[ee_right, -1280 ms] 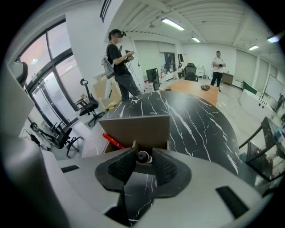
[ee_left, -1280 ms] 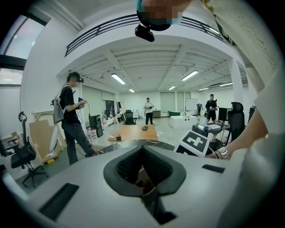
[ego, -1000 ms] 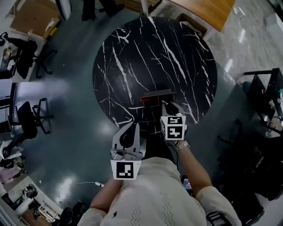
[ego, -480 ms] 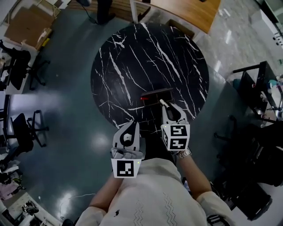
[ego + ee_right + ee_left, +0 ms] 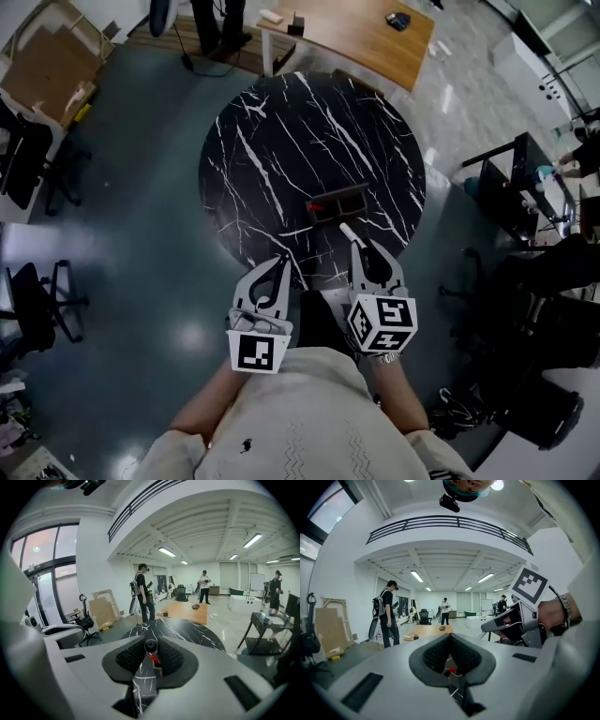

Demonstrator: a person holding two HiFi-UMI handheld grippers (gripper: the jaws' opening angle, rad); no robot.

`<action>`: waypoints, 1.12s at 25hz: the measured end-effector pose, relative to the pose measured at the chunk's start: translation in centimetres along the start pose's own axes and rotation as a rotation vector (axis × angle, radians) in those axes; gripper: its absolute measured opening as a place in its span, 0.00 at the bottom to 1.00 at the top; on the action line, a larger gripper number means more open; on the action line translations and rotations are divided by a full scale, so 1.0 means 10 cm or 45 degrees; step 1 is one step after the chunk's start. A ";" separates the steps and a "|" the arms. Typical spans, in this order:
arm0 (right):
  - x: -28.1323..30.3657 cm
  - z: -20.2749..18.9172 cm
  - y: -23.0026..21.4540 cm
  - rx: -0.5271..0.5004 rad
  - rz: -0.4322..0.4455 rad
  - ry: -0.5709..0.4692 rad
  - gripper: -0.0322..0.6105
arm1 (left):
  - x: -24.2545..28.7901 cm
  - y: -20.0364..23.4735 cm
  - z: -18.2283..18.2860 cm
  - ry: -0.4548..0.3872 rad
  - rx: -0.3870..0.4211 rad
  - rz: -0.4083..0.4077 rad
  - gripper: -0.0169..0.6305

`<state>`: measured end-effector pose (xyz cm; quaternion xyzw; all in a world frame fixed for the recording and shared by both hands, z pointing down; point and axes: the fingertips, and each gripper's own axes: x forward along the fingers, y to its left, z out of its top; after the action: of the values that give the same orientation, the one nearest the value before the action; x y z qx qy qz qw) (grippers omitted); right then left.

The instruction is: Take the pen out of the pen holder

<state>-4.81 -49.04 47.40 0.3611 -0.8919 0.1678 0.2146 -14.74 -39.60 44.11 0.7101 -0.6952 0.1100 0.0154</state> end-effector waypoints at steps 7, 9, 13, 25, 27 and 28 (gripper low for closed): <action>-0.60 -0.02 0.58 0.028 -0.053 -0.089 0.19 | -0.49 0.07 0.13 -0.104 0.006 -0.077 0.04; -0.72 -0.10 0.72 0.051 -0.069 -0.097 0.19 | -0.61 0.04 0.14 -0.121 0.016 -0.109 0.04; -0.98 -0.12 0.89 0.053 -0.132 -0.167 0.19 | -0.82 -0.05 0.18 -0.146 0.009 -0.159 0.04; -1.44 -0.20 0.86 0.064 -0.262 -0.213 0.19 | -1.02 -0.34 0.22 -0.181 0.004 -0.263 0.04; -1.46 -0.23 0.86 0.070 -0.266 -0.206 0.19 | -1.04 -0.36 0.22 -0.181 0.005 -0.273 0.04; -1.47 -0.24 0.87 0.071 -0.267 -0.205 0.19 | -1.04 -0.37 0.22 -0.180 0.006 -0.278 0.04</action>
<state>-0.87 -33.62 40.81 0.4706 -0.8585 0.1398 0.1486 -10.90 -29.60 40.60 0.7876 -0.6129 0.0589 -0.0236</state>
